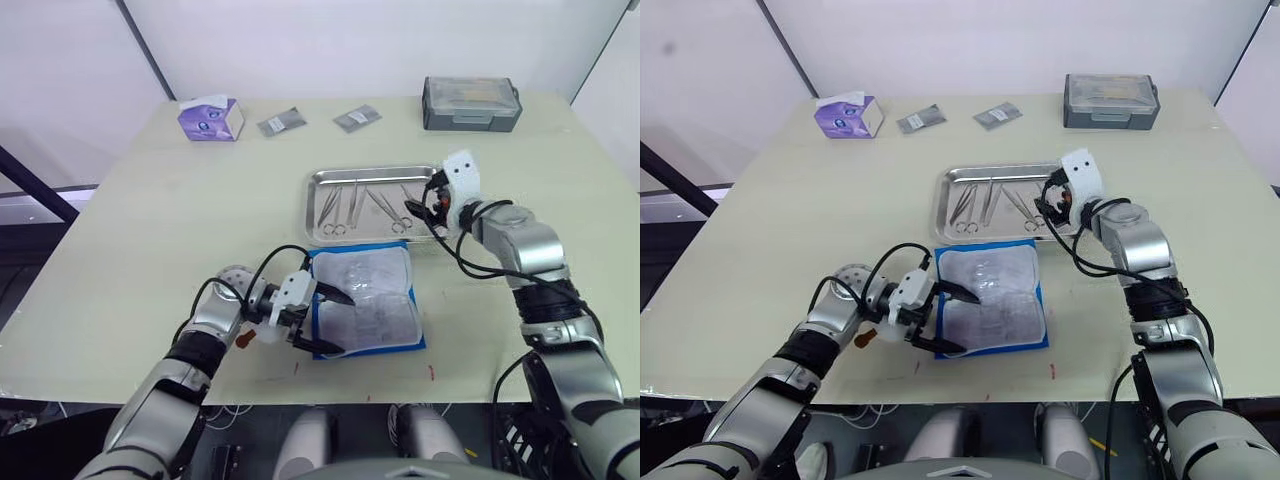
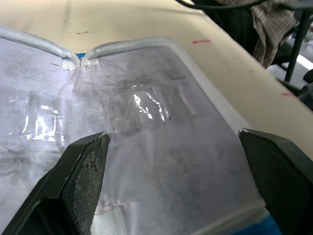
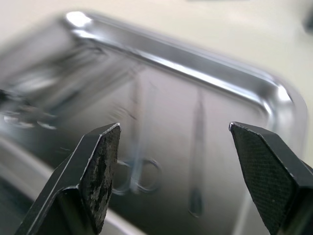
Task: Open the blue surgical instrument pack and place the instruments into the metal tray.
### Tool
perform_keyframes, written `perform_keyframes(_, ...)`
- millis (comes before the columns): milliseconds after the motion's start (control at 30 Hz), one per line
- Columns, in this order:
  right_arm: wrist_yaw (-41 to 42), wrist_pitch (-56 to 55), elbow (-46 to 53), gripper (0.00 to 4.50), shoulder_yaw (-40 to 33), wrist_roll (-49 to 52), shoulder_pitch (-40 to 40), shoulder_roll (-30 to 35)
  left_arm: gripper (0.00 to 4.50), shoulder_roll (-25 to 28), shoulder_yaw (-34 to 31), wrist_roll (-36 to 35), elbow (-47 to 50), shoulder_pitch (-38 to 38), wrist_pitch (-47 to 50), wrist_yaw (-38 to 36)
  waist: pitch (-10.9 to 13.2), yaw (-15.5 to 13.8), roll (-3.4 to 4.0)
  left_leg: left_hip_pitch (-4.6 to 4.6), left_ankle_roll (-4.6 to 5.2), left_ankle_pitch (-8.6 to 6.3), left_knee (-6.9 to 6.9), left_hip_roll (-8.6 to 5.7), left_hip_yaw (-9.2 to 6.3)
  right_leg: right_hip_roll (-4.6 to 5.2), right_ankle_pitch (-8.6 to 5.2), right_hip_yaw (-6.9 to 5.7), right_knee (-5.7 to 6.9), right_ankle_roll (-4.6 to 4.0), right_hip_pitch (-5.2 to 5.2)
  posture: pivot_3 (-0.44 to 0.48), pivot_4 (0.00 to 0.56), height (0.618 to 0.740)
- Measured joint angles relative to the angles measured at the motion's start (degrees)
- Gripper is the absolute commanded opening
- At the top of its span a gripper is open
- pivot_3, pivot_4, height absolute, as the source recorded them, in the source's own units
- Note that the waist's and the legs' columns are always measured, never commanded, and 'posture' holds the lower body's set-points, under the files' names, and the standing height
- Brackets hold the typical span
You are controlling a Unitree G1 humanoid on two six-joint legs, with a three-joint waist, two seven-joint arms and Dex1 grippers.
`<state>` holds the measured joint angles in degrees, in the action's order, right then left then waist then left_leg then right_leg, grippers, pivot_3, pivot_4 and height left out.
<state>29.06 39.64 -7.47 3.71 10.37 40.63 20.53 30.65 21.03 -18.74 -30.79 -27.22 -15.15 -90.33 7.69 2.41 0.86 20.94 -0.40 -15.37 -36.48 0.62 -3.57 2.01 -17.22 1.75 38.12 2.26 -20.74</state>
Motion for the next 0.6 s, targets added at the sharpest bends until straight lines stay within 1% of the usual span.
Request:
perform_keyframes(100,2.16,-2.22,2.52,3.72,-0.63,1.24,-2.76,0.74,4.5,0.26,-0.24,-1.6,2.07,0.39,2.31,0.0,0.07,0.0,-0.01,0.31,0.0,0.0,0.0,-0.01,0.04,0.02,0.0,0.02,-0.07,0.0,-0.29,0.0,0.15,0.734)
perform_keyframes(133,3.84,-3.76,4.24,3.72,-1.04,2.14,-3.89,1.18,4.5,0.39,-0.51,-2.3,3.01,0.47,2.56,0.0,0.07,-0.03,0.0,0.94,0.0,0.01,-0.06,-0.01,0.02,0.02,0.02,0.02,0.04,0.0,-0.91,0.0,0.15,0.734)
perform_keyframes(200,4.58,-5.01,5.32,3.72,-1.63,2.68,-4.78,1.27,4.5,0.45,-0.64,-3.04,3.99,0.67,3.13,0.0,0.08,-0.14,-0.02,0.96,-0.01,0.01,-0.06,-0.01,-0.01,0.02,0.02,-0.02,0.03,0.0,-0.91,0.0,0.15,0.734)
perform_keyframes(300,6.57,-8.75,8.76,3.72,-3.11,4.48,-8.66,1.68,4.5,0.91,-1.94,-5.14,7.72,2.35,5.16,0.0,0.24,-0.2,-0.18,1.08,0.0,0.0,-0.05,0.0,-0.1,0.03,0.02,-0.11,-0.08,0.0,-0.92,0.0,0.15,0.734)
perform_keyframes(333,8.09,-9.7,10.49,3.72,-4.38,6.21,-11.16,1.93,4.5,0.86,-3.21,-6.32,10.1,2.98,6.6,0.0,0.45,-0.21,-0.37,1.13,0.0,0.0,-0.06,0.0,-0.11,0.05,0.02,-0.14,-0.1,0.0,-0.94,0.0,0.15,0.734)
perform_keyframes(400,9.07,-10.05,11.26,3.72,-4.83,7.33,-12.34,2.11,4.5,0.87,-4.17,-6.88,11.69,3.2,7.97,0.05,0.82,-0.19,-0.54,1.16,0.0,0.0,-0.13,0.0,-0.1,0.06,0.02,-0.14,-0.07,0.0,-0.95,0.0,0.15,0.734)
perform_keyframes(433,9.93,-10.49,12.23,4.3,-5.59,8.9,-13.3,2.1,4.5,0.91,-5.25,-7.68,13.53,3.57,9.22,0.13,1.05,-0.14,-0.63,1.18,-0.01,0.0,-0.2,0.01,-0.12,0.06,0.02,-0.14,-0.03,0.0,-0.96,0.0,0.15,0.734)
perform_keyframes(467,10.42,-10.69,12.94,4.48,-6.37,9.93,-13.8,2.11,4.5,1.04,-5.85,-8.24,14.75,3.74,10.07,0.22,1.21,-0.09,-0.67,1.18,0.0,0.0,-0.22,0.01,-0.13,0.06,0.02,-0.15,-0.01,0.0,-0.96,0.0,0.15,0.734)
perform_keyframes(600,11.16,-11.13,14.93,4.48,-8.2,12.55,-14.9,2.45,4.5,1.33,-8.75,-9.35,17.96,4.17,13.08,0.96,1.59,-0.11,-0.85,1.19,-0.01,0.01,-0.26,0.02,-0.19,0.03,0.02,-0.21,0.04,-0.01,-0.97,0.0,0.15,0.734)
